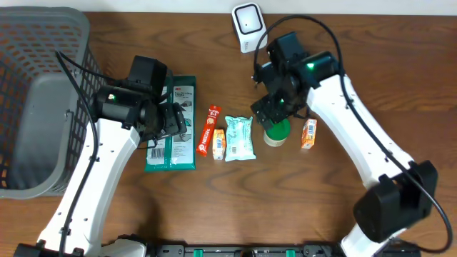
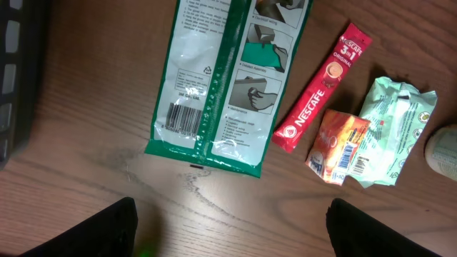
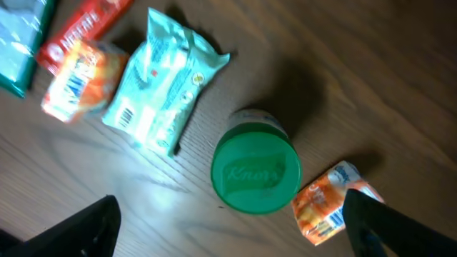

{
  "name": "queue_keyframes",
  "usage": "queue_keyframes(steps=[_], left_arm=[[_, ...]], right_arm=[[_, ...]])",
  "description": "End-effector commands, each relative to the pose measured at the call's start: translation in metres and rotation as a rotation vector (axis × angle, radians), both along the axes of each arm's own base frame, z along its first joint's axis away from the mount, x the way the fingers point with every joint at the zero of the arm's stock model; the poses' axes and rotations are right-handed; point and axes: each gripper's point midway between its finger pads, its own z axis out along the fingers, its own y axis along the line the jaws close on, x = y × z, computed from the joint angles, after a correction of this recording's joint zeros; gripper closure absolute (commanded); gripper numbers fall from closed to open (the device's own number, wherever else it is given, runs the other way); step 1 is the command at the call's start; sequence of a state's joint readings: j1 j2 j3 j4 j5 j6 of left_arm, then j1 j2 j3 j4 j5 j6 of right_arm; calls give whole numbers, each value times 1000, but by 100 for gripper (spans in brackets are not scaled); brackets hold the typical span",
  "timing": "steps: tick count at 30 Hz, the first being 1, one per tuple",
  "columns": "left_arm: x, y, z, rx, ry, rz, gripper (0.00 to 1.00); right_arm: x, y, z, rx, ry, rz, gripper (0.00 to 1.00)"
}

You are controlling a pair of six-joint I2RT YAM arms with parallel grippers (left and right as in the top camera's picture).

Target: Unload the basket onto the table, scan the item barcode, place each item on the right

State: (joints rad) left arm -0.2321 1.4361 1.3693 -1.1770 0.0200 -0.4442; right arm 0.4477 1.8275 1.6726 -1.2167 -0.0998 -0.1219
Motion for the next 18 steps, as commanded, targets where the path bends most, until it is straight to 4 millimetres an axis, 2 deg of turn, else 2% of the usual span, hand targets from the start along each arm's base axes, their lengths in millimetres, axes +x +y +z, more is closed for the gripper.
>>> queue_keyframes(steps=[1,8,12,18], left_arm=[[0,0,3,6,-11,-4,15],[0,0,3,6,-11,-4,15],[0,0,3,6,-11,-3,15],[0,0,3,6,-11,-4,15]], right_arm=[[-3,2,-34,-49,74,122,11],[-5,-1,-77,-109,167,212,10],[-3,-14,-96,-194,195,208,8],[-4,-16,-97,-202,198,202,18]])
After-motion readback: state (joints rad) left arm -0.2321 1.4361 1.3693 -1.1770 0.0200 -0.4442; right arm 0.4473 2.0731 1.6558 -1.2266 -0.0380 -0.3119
